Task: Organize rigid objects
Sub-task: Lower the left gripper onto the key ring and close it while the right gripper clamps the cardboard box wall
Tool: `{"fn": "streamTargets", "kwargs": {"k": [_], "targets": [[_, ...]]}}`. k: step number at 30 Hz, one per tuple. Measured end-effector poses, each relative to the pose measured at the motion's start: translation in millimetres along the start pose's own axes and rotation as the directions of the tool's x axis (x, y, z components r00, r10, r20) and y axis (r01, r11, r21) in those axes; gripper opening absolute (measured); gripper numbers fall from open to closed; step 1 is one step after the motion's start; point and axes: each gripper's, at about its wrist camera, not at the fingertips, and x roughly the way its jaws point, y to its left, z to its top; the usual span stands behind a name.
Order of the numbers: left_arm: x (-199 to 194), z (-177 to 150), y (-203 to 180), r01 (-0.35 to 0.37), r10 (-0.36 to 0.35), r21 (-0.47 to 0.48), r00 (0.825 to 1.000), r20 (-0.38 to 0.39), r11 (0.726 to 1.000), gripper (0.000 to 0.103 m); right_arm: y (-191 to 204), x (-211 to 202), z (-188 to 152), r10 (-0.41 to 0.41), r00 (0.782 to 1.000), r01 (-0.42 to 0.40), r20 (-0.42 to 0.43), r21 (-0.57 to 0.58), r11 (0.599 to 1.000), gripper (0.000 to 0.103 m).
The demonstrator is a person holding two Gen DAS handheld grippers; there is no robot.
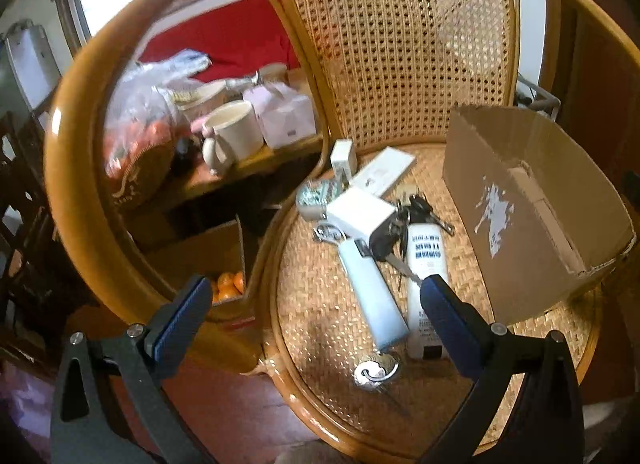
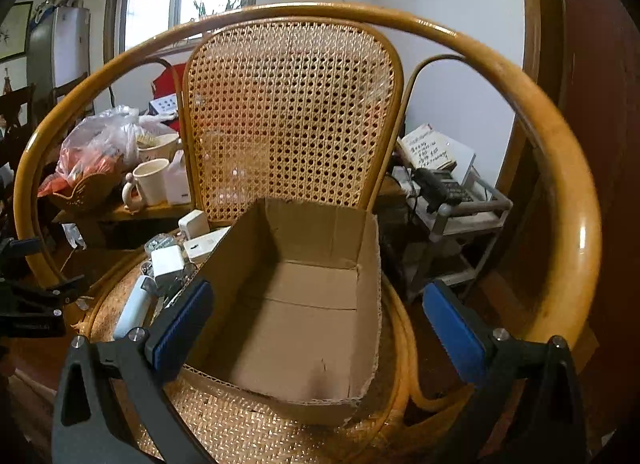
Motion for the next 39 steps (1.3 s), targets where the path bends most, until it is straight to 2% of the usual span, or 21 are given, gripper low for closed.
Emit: {"fn": "streamTargets", "kwargs": {"k": [10, 18, 22, 26, 27, 29, 30, 32, 39], "targets": [[23, -8, -8, 0.027, -0.022, 0.034, 0.993, -0.119, 0.999, 0.103, -11, 27, -2, 0.004, 0.994, 0.002, -0.109, 0.061, 0.998, 0.103], [42, -15, -3, 0.101, -0.101, -0.014, 0.966, -0.238, 0.995, 0.103, -11, 54, -6, -0.045, 0.979, 0.057, -0.200, 0.054, 0.997, 0.103], [48, -20, -5, 0.115, -0.110, 0.003, 0.957, -0.270, 0.993, 0.103, -10, 67, -11, -0.063, 0.960, 0.080, -0.274, 0.051, 0.995, 0.077], [50, -26, -5, 0.149, -0.138, 0.015, 0.946, -0.294, 0.989, 0.103, -13, 76, -16, -0.090, 0.941, 0.113, -0.328, 0.051, 0.992, 0.046], [51, -26, -5, 0.154, -0.142, 0.017, 0.944, -0.298, 0.988, 0.103, -15, 78, -17, -0.100, 0.935, 0.125, -0.340, 0.052, 0.991, 0.041], [53, -28, -7, 0.161, -0.145, 0.025, 0.939, -0.312, 0.987, 0.103, -20, 82, -20, -0.097, 0.926, 0.130, -0.365, 0.067, 0.989, 0.016], [54, -29, -7, 0.160, -0.143, 0.028, 0.937, -0.319, 0.987, 0.103, -24, 84, -21, -0.081, 0.925, 0.120, -0.372, 0.082, 0.989, 0.011], [58, -31, -9, 0.153, -0.131, 0.040, 0.933, -0.336, 0.987, 0.103, -27, 88, -24, -0.065, 0.919, 0.111, -0.389, 0.096, 0.989, 0.008], [69, -38, -13, 0.142, -0.100, 0.088, 0.923, -0.371, 0.986, 0.101, -22, 89, -26, -0.096, 0.914, 0.124, -0.394, 0.046, 0.991, 0.007]]}}
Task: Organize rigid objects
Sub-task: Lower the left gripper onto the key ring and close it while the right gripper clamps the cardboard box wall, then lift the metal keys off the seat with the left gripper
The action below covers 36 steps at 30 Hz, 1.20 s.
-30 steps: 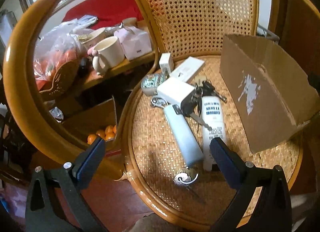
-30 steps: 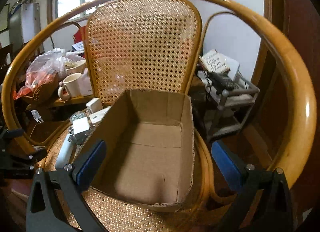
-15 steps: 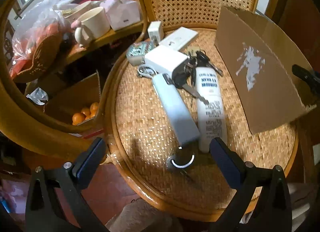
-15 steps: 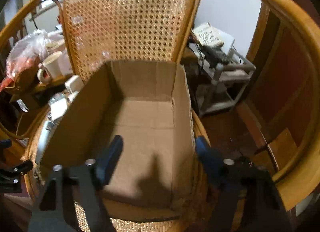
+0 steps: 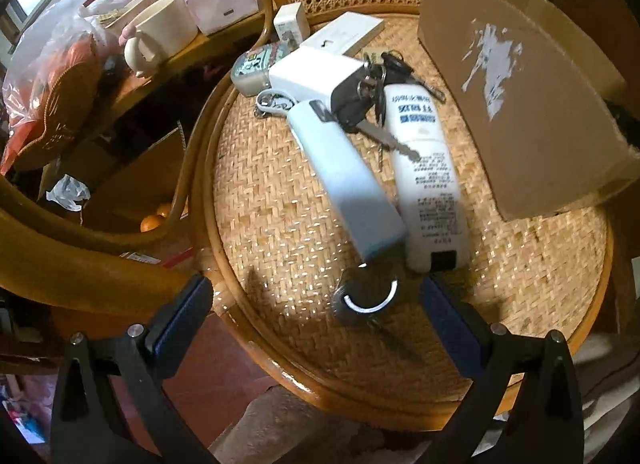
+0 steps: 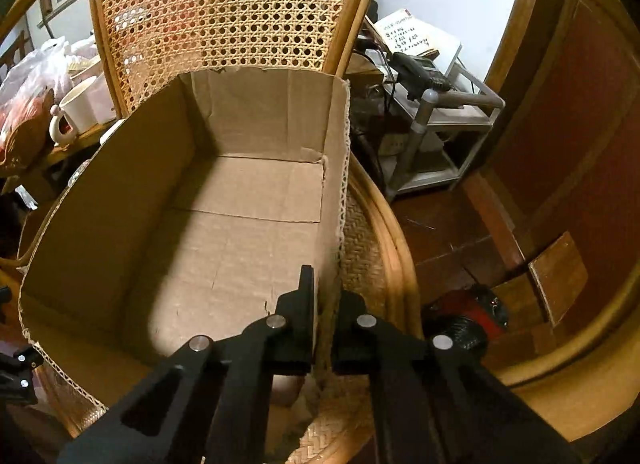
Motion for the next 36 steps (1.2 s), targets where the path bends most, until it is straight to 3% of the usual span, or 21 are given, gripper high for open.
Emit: {"fn": "streamTargets", "kwargs": {"k": [5, 12, 20, 28, 36], "targets": [[7.6, -1.0, 2.4, 0.009, -0.009, -0.002, 1.000, -0.024, 1.000, 0.084, -1.7, -0.6, 0.3, 0.004, 1.000, -0.005, -0.006, -0.011, 1.000, 0.007], [9.7, -1.0, 5.4, 0.052, -0.053, -0.046, 0.998, -0.033, 0.998, 0.082, -0.5, -1.6, -0.1, -0.006, 1.000, 0.005, -0.013, -0.036, 0.999, 0.007], [7.9, -2.8, 5.6, 0.184, -0.188, -0.082, 0.981, -0.040, 0.979, 0.046, -0.8, -1.8, -0.8, -0.005, 1.000, 0.004, -0.013, -0.036, 0.999, 0.007], [7.9, -1.6, 7.6, 0.182, -0.185, -0.091, 0.982, -0.023, 0.979, 0.044, -0.8, -1.9, -1.0, -0.004, 1.000, 0.003, -0.014, -0.036, 0.999, 0.007], [6.8, -2.6, 7.3, 0.211, -0.213, -0.083, 0.977, -0.010, 0.974, 0.031, -1.0, -1.6, -0.7, -0.002, 1.000, 0.002, -0.015, -0.033, 0.999, 0.007]]}}
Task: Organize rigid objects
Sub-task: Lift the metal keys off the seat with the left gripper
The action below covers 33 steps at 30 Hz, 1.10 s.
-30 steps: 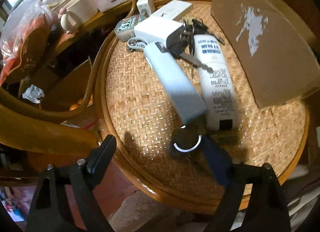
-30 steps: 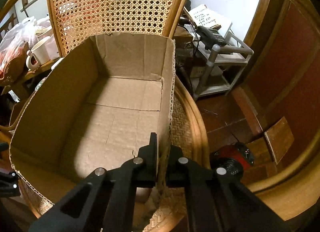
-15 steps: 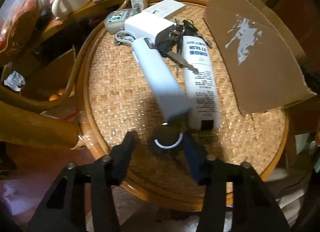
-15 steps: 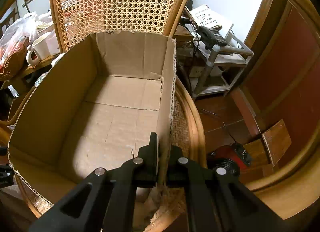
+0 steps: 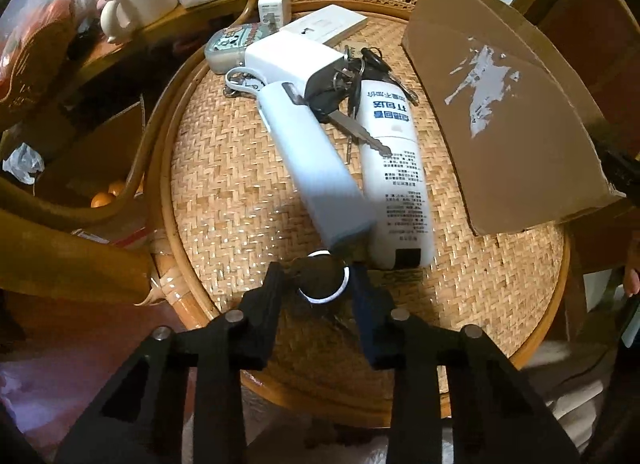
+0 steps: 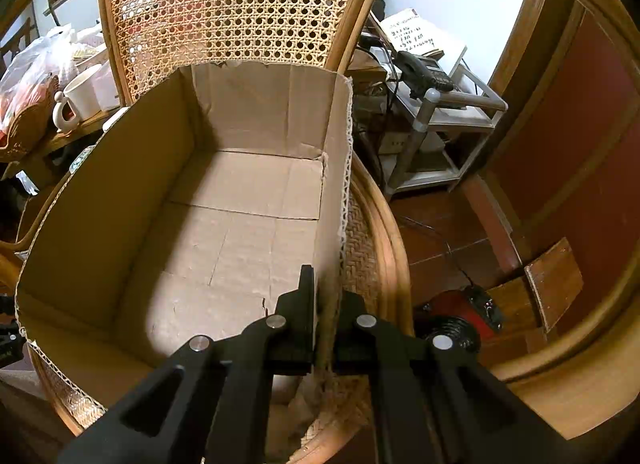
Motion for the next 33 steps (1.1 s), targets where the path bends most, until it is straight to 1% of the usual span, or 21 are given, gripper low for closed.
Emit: {"fn": "streamTargets", "kwargs": {"k": [6, 10, 11, 12, 13, 22, 27, 29, 30, 33], "targets": [[-2, 2, 3, 0.025, -0.025, -0.018, 1.000, 0.016, 1.000, 0.029, 0, 0, 0, 0.001, 1.000, -0.001, 0.000, 0.000, 1.000, 0.007], [-3, 4, 3, 0.024, -0.023, -0.018, 0.999, 0.036, 1.000, 0.027, 0, 0, 0, 0.001, 1.000, -0.001, 0.000, 0.001, 1.000, 0.007], [-4, 4, 4, 0.025, -0.025, -0.019, 0.999, 0.043, 1.000, 0.024, 0, 0, 0, 0.002, 1.000, -0.002, 0.000, 0.001, 1.000, 0.007], [-5, 4, 4, 0.031, -0.030, -0.021, 0.998, 0.055, 0.999, 0.015, 0, 0, 0, 0.001, 1.000, -0.001, 0.000, 0.001, 1.000, 0.007], [-7, 6, 6, 0.044, -0.042, -0.025, 0.997, 0.062, 0.999, 0.004, 0, 0, 0, 0.001, 1.000, -0.001, 0.000, 0.001, 1.000, 0.007], [-8, 8, 6, 0.033, -0.030, -0.050, 0.997, 0.069, 0.998, 0.003, 0, 0, 0, 0.001, 1.000, -0.001, 0.000, 0.000, 1.000, 0.007], [-21, 9, 12, 0.038, -0.028, -0.077, 0.992, 0.127, 0.996, 0.002, 0, 0, 0, 0.003, 1.000, -0.003, 0.001, 0.000, 1.000, 0.007], [-31, 7, 13, 0.010, 0.004, -0.083, 0.985, 0.170, 0.996, 0.002, 0, 0, 0, 0.002, 1.000, -0.002, 0.001, 0.001, 1.000, 0.007], [-35, 7, 13, 0.010, 0.007, -0.087, 0.982, 0.190, 0.996, 0.002, 0, 0, -1, 0.002, 1.000, -0.002, 0.001, 0.001, 1.000, 0.007], [-51, 6, 16, 0.055, -0.026, -0.107, 0.965, 0.260, 0.993, 0.002, 0, 0, 0, 0.002, 1.000, -0.002, 0.003, -0.001, 1.000, 0.007]]}}
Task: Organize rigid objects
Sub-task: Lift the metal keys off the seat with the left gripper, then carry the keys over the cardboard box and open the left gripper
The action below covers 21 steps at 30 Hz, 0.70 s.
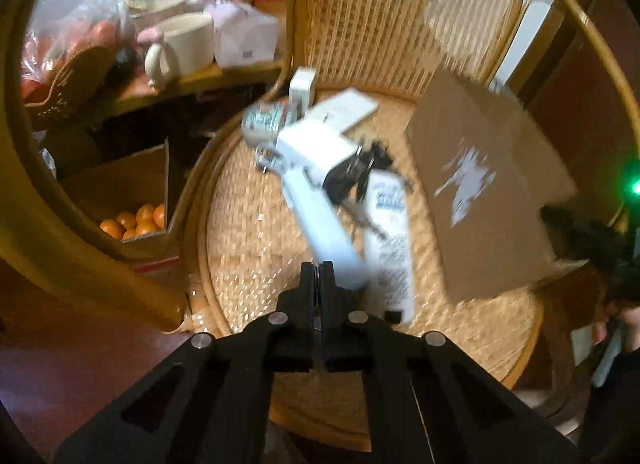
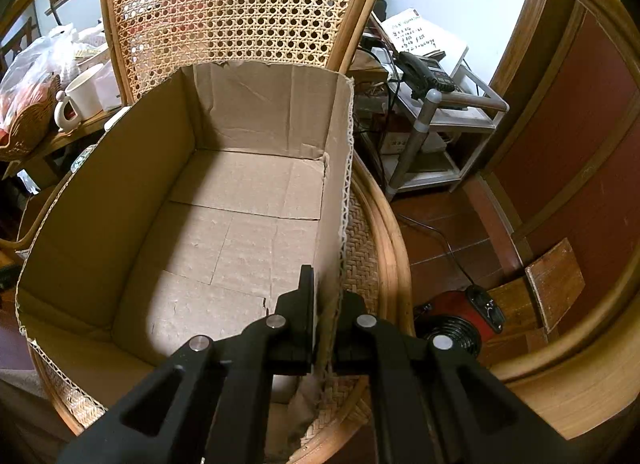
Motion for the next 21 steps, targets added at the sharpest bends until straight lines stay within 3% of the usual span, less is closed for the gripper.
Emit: {"fn": "streamTargets", "kwargs": {"k": [9, 15, 21], "targets": [[-30, 10, -19, -0.051, 0.045, 0.032, 0.985, 0.167, 0.998, 0.002, 1, 0, 1, 0.000, 1.000, 0.000, 0.000, 0.002, 1.000, 0.007], [-53, 24, -34, -0.101, 0.092, 0.017, 0.953, 0.289, 0.995, 0.002, -1, 0, 0, 0.003, 1.000, -0.003, 0.001, 0.002, 1.000, 0.007], [-73, 45, -56, -0.098, 0.079, 0.036, 0.928, 0.363, 0.995, 0.002, 0, 1, 1, 0.006, 1.000, -0.006, 0.002, 0.011, 1.000, 0.007]]}}
